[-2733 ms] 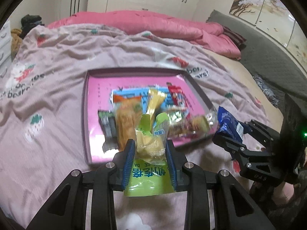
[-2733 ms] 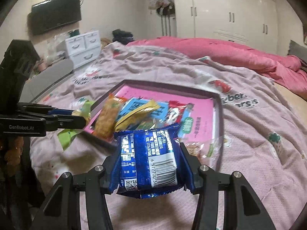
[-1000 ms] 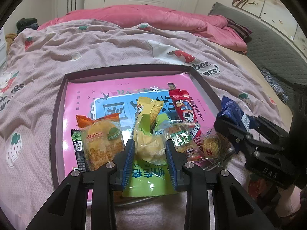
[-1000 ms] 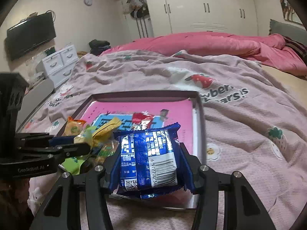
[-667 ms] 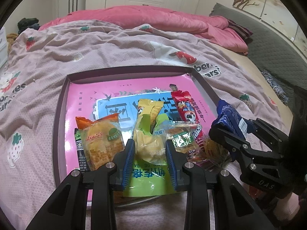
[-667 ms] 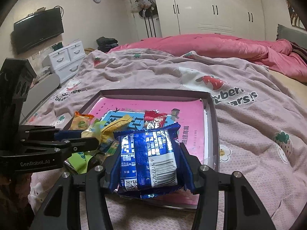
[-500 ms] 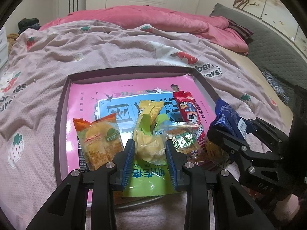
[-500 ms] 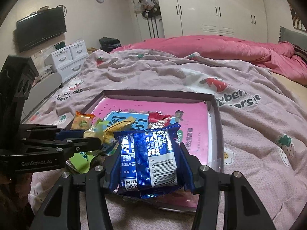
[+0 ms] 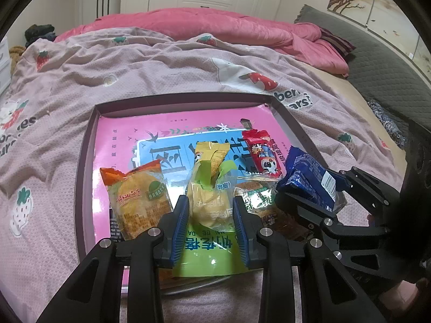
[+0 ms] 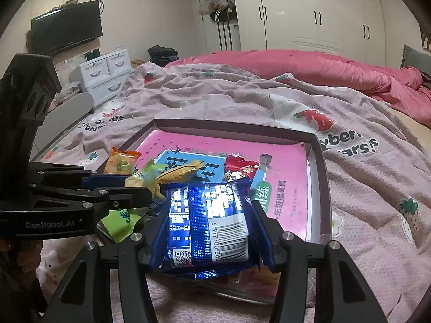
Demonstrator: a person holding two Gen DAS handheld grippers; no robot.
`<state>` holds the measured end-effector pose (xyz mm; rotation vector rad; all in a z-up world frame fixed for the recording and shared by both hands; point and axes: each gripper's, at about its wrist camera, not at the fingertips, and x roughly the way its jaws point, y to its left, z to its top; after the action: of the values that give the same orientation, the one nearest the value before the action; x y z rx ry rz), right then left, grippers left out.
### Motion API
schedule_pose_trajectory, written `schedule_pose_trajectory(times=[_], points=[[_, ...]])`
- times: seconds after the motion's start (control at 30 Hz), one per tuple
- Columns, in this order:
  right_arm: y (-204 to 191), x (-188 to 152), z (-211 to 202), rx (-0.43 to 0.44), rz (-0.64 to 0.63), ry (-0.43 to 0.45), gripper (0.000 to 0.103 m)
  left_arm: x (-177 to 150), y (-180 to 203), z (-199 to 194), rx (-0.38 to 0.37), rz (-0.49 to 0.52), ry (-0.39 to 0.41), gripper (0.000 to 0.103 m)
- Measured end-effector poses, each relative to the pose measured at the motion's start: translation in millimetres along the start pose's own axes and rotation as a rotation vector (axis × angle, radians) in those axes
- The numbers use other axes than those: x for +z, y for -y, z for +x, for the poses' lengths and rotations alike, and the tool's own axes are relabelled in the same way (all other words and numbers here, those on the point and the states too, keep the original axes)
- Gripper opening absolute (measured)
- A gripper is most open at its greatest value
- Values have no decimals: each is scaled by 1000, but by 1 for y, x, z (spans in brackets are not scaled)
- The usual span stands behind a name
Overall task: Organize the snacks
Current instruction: 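Lower the green bag into the tray with the left tool while the right tool lowers the blue pack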
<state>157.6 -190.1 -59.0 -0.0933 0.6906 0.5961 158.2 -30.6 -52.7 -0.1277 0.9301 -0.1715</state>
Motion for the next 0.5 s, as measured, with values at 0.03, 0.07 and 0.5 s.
schedule_pose_trajectory(times=[0.03,0.07,0.5], points=[[1,0,1,2,2,-2,55,0,0,0,-1,0,-1,34],[1,1,0,3,2,-1,55,0,0,0,-1,0,-1,35],[-2,3,-6,18,-7,16,64,-1,2,-1,-8,1,-6,36]])
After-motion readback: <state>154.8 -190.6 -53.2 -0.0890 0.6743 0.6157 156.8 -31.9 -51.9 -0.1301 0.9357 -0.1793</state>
